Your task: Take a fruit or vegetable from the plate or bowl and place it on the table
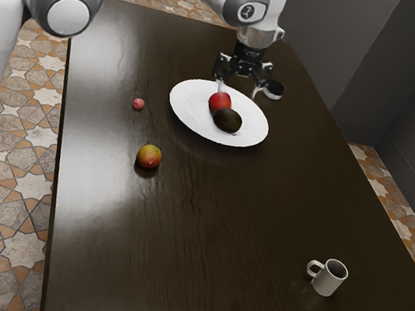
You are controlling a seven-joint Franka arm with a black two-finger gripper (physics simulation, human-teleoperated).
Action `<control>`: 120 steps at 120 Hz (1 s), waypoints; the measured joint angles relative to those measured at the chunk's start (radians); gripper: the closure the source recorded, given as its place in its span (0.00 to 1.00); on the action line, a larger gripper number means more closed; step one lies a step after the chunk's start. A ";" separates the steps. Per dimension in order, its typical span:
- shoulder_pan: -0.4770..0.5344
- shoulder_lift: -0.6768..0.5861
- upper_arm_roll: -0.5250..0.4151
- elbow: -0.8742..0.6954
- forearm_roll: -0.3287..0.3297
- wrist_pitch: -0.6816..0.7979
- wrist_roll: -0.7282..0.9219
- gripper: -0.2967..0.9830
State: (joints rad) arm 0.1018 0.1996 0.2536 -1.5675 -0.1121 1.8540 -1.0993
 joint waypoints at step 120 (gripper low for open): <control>0.013 -0.001 0.007 -0.158 -0.008 0.152 -0.377 0.23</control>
State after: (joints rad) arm 0.1150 0.1986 0.2606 -1.7258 -0.1198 2.0058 -1.4759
